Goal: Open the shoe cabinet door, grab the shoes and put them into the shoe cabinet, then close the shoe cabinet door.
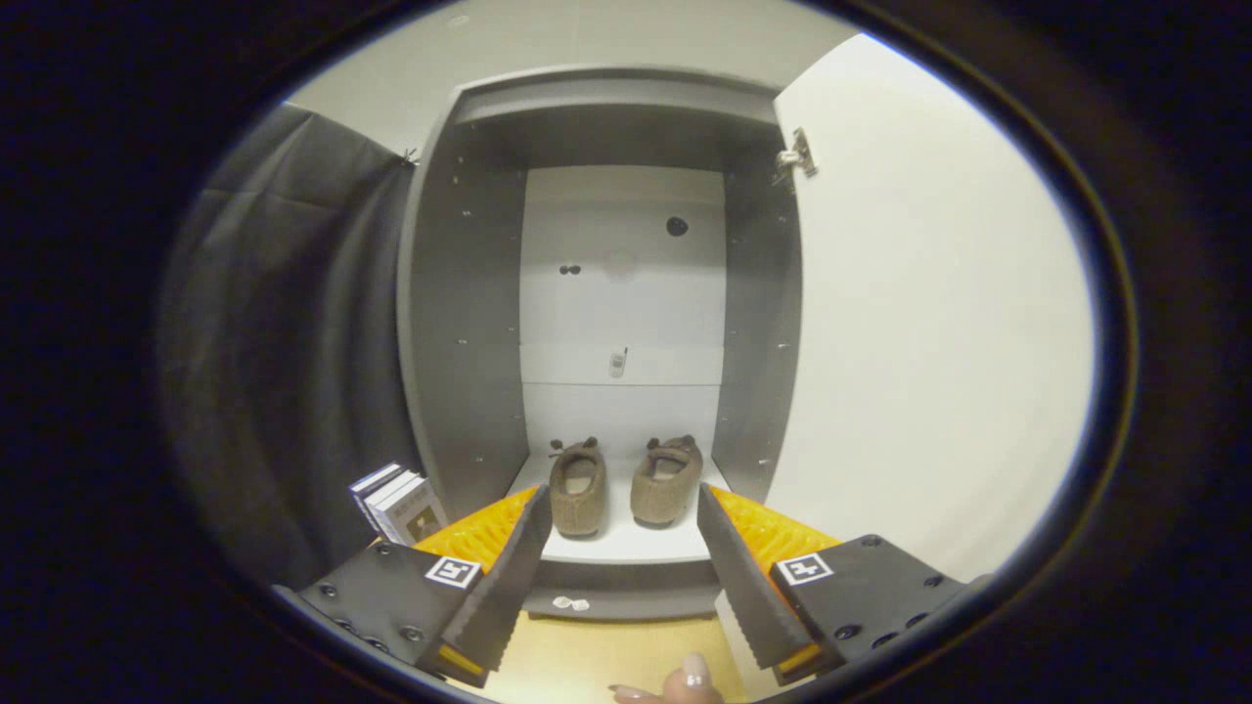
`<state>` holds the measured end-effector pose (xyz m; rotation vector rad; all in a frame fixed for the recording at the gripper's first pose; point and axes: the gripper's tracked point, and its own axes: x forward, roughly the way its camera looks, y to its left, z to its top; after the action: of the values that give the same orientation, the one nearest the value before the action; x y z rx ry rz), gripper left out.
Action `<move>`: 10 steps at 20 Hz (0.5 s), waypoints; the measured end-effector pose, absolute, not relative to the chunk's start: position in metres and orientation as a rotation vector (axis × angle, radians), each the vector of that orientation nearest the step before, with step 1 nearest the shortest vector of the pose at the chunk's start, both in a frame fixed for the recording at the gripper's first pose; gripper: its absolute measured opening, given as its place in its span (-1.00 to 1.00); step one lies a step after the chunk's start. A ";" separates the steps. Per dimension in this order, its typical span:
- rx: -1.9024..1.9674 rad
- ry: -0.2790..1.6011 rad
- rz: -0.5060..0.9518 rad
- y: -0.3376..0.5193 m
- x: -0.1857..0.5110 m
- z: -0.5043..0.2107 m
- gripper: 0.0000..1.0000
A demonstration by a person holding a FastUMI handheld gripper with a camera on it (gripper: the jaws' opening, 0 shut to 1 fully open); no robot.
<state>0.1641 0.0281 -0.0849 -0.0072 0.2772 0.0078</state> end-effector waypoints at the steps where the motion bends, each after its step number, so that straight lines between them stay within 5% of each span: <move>1: -0.005 0.271 0.007 0.026 0.147 -0.078 0.88; 10: 0.044 0.221 -0.153 -0.011 0.038 -0.051 0.88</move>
<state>0.0376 -0.0109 -0.0512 0.0437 0.2212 -0.1533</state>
